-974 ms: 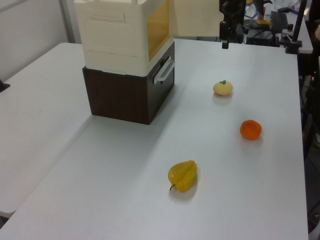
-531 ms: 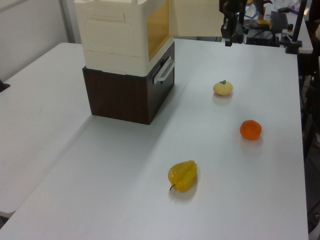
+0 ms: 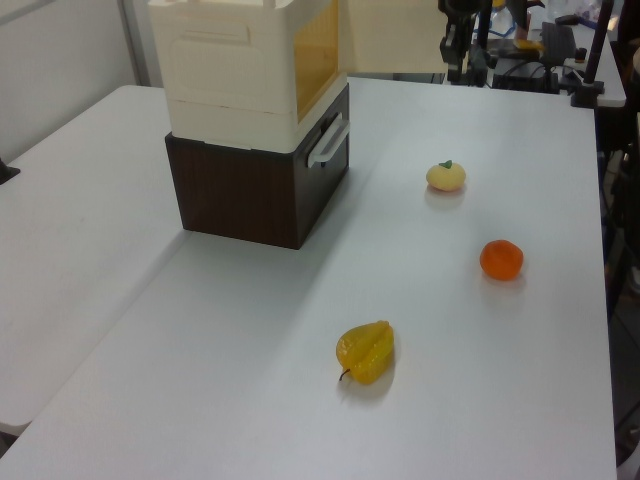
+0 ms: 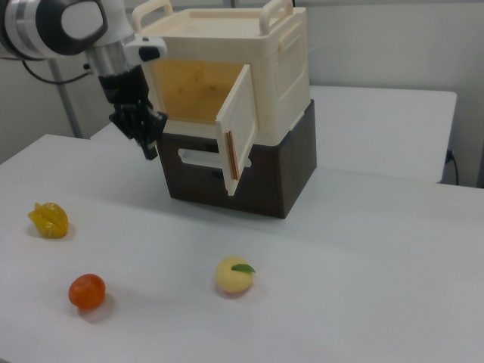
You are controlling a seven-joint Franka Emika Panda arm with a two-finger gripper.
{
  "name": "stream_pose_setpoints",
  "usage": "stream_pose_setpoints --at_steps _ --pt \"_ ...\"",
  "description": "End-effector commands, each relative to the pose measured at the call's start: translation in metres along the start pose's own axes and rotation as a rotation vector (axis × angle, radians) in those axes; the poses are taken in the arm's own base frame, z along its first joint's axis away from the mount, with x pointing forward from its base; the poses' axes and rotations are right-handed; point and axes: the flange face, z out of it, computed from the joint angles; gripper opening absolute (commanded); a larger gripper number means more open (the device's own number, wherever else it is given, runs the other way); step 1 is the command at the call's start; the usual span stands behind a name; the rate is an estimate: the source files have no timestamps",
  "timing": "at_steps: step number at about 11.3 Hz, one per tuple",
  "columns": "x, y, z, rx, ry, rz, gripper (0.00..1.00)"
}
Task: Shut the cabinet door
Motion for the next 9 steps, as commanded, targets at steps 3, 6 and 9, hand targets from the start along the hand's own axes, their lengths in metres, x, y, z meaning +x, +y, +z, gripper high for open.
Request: stream_pose_setpoints --at_steps 3,6,9 --pt "0.012 0.038 -0.08 0.026 0.25 0.069 0.0" --pt "0.02 0.074 -0.113 0.017 0.448 0.159 0.0" --pt "0.03 0.121 -0.112 -0.015 0.56 0.241 0.0"
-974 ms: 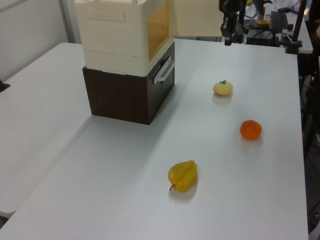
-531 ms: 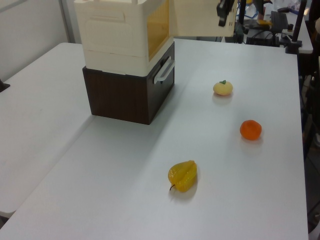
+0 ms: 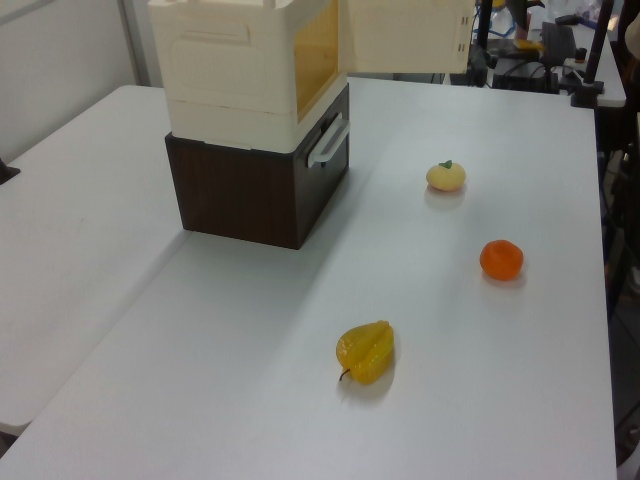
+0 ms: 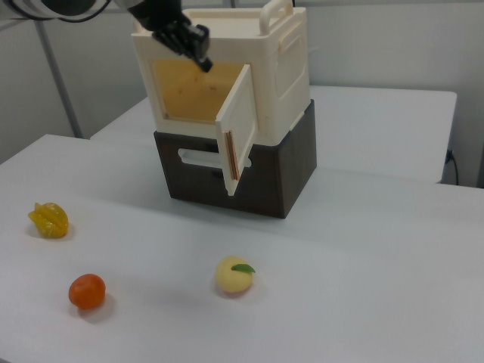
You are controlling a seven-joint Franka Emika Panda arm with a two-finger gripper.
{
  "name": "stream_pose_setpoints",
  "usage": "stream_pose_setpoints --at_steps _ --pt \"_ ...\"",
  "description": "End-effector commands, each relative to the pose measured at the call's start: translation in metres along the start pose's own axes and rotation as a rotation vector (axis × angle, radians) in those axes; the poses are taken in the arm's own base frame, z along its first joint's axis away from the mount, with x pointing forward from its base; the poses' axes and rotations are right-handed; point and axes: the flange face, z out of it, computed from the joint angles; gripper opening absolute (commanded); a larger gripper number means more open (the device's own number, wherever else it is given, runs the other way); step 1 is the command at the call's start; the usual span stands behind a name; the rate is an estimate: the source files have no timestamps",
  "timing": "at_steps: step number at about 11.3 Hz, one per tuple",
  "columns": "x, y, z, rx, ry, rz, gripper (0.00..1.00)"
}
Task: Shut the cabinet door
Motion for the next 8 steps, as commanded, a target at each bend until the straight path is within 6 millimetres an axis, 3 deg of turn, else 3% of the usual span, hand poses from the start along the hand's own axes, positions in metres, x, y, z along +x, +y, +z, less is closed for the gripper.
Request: stream_pose_setpoints --at_steps 1,4,6,8 --pt "0.01 0.037 0.012 -0.022 0.067 0.078 0.0" --pt "0.01 0.067 0.037 -0.056 0.053 0.112 0.0" --pt "0.003 0.067 0.054 -0.056 0.018 0.115 0.0" --pt "0.001 0.056 0.059 -0.017 -0.001 0.126 0.0"
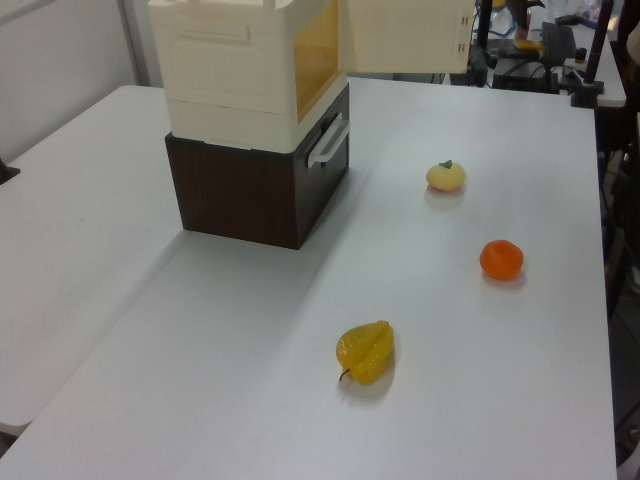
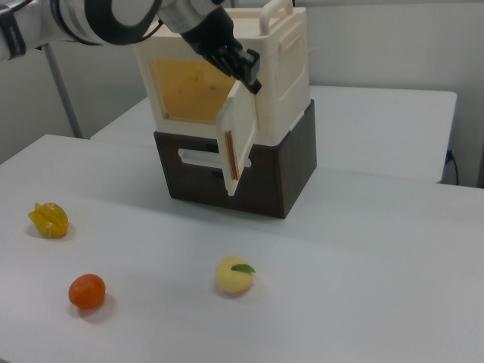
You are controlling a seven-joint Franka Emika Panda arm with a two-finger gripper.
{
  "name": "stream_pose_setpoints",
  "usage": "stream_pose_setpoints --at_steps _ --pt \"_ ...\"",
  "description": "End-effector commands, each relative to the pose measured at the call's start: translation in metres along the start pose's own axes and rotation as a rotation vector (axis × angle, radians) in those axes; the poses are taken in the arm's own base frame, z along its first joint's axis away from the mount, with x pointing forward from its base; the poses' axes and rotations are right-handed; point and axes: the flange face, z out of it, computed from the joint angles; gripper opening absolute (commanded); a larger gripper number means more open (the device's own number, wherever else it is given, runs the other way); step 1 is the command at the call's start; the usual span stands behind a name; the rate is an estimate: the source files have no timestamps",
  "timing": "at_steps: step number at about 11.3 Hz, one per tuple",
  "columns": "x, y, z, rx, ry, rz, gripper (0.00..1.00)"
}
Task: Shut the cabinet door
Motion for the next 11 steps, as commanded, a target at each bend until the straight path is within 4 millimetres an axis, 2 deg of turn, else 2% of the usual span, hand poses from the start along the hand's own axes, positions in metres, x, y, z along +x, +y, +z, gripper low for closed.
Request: stream_pose_setpoints --at_steps 1,3,8,11 --pt "-0.008 -0.021 0.006 0.094 -0.021 0.035 0.0" --pt "-0.011 -0.034 0.006 0.124 -0.035 0.046 0.0" --pt "-0.02 -0.101 -0.001 0.213 -0.065 0.059 0.0" --pt "-0.019 -0.132 0.001 0.27 -0.037 0.049 0.0"
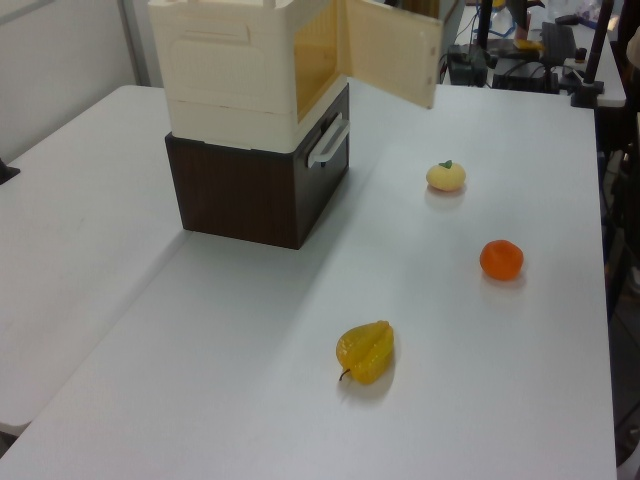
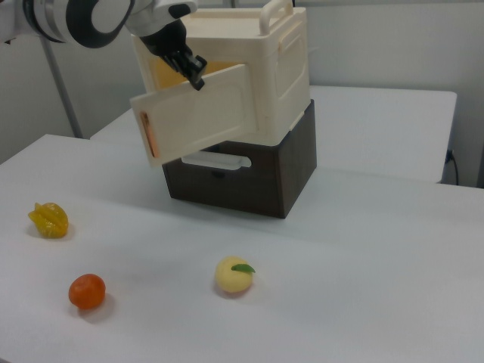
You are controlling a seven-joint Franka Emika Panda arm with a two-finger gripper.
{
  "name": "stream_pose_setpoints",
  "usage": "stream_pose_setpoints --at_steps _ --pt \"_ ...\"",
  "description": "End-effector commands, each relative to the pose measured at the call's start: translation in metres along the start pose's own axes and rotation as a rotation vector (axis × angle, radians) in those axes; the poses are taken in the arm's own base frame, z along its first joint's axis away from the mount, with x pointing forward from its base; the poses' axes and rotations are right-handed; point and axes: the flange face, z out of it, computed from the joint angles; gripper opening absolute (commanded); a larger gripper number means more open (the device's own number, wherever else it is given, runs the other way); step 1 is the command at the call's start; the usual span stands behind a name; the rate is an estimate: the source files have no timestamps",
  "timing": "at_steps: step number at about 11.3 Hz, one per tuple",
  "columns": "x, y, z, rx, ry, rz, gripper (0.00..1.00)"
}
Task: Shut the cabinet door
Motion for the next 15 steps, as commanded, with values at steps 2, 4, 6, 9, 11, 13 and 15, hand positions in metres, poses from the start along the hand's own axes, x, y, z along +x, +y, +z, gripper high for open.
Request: stream_pose_setpoints --at_steps 2,4,6,9,11,13,15 --pt "0.0 -0.03 0.016 0.057 0.061 -0.003 0.0" --pt "0.007 -0.034 0.034 0.058 0.121 -0.007 0.0" --pt "0.011 -0.044 0.044 0.07 0.18 -0.017 0.0" --pt "0.016 -0.049 0.046 0.086 0.252 0.013 0.0" --pt "0.015 -0.049 0.047 0.084 0.248 0.013 0.0" --pt "0.01 -0.047 0.049 0.068 0.214 -0.003 0.0" --pt "-0.009 -0.044 0.05 0.018 0.073 -0.042 0.0"
